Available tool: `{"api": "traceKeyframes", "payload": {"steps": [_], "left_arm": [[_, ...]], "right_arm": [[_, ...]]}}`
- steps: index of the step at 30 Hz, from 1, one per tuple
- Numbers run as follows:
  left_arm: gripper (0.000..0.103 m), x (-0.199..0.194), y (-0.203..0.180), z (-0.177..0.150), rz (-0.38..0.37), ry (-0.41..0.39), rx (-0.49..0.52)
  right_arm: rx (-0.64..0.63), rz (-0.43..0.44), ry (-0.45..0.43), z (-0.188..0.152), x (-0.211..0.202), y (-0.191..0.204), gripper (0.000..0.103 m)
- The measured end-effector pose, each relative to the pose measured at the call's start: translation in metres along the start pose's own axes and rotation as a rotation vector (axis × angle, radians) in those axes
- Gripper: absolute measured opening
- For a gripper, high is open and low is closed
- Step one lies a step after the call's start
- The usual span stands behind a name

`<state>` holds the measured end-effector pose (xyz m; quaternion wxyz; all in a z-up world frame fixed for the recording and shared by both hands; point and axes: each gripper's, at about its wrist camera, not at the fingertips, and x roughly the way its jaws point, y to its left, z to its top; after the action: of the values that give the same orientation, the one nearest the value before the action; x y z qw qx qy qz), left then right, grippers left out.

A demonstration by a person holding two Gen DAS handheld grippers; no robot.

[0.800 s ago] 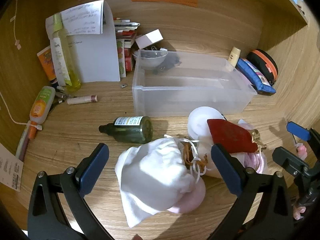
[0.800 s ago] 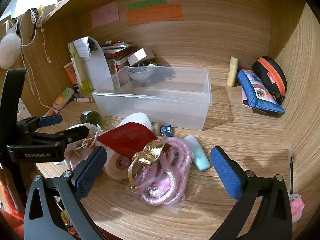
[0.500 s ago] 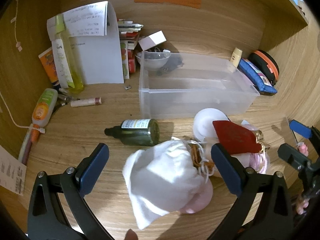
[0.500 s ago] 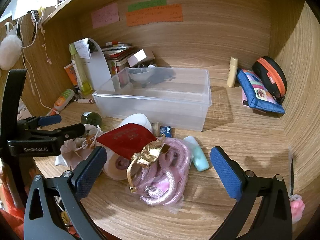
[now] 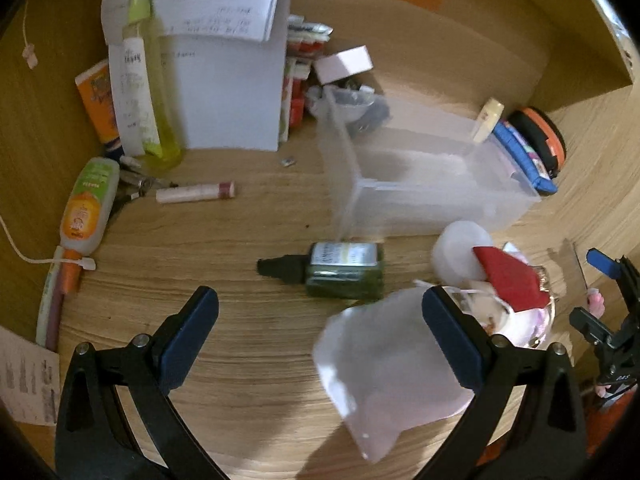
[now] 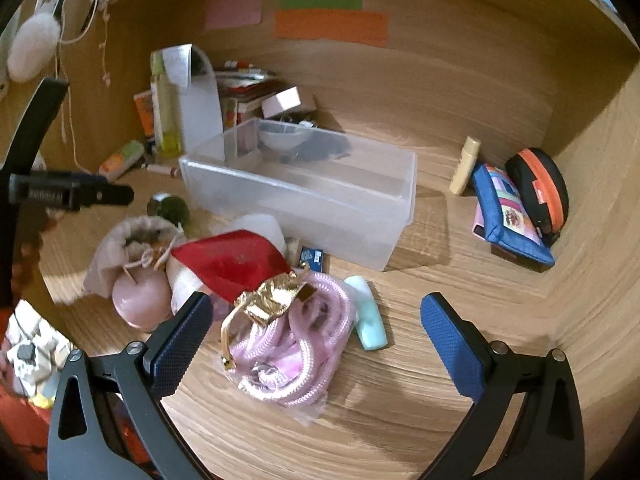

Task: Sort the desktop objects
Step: 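Grasp the green dropper bottle with left tool while right tool grasps red velvet pouch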

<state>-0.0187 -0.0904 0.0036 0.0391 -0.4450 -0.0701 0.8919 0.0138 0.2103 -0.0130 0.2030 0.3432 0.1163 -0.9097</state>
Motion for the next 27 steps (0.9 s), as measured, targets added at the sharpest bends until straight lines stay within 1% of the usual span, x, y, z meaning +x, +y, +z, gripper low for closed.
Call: {"api": "traceKeyframes", "payload": {"steps": [6,7,8,9,10,11,13,17,19,21,22,25,27], "left_arm": [[0.103,0.030,0.009,0.005,-0.073,0.096,-0.021],[0.103,0.034,0.009,0.005,-0.080,0.105,-0.027],[0.103,0.040,0.009,0.006,-0.101,0.113,-0.034],[0.102,0.042,0.008,0.006,-0.114,0.119,-0.037],[0.099,0.047,0.008,0.007,-0.129,0.127,-0.039],[0.093,0.050,0.006,0.008,-0.136,0.131,-0.034],[0.085,0.056,0.004,0.010,-0.144,0.147,-0.022],[0.085,0.073,0.005,0.013,-0.170,0.183,-0.036],[0.085,0.074,0.004,0.016,-0.175,0.173,-0.035],[0.085,0.075,0.004,0.017,-0.183,0.170,-0.036],[0.085,0.075,0.004,0.018,-0.182,0.167,-0.033],[0.085,0.077,0.002,0.020,-0.179,0.157,-0.032],[0.084,0.079,0.001,0.022,-0.183,0.148,-0.035]], "right_arm": [[-0.009,0.070,0.042,0.002,0.013,0.001,0.101],[-0.016,0.082,0.049,0.003,0.015,0.002,0.098],[-0.022,0.094,0.053,0.004,0.017,0.003,0.093],[-0.028,0.107,0.059,0.005,0.019,0.004,0.092],[-0.038,0.120,0.069,0.007,0.023,0.005,0.090],[-0.041,0.125,0.073,0.007,0.024,0.005,0.088],[-0.063,0.141,0.087,0.010,0.030,0.008,0.085],[-0.091,0.175,0.105,0.017,0.039,0.012,0.079],[-0.089,0.193,0.121,0.021,0.045,0.010,0.079],[-0.090,0.216,0.138,0.023,0.051,0.008,0.075],[-0.085,0.226,0.158,0.024,0.057,0.006,0.072],[-0.056,0.254,0.215,0.026,0.077,-0.002,0.057],[-0.042,0.269,0.224,0.028,0.082,-0.006,0.055]]}}
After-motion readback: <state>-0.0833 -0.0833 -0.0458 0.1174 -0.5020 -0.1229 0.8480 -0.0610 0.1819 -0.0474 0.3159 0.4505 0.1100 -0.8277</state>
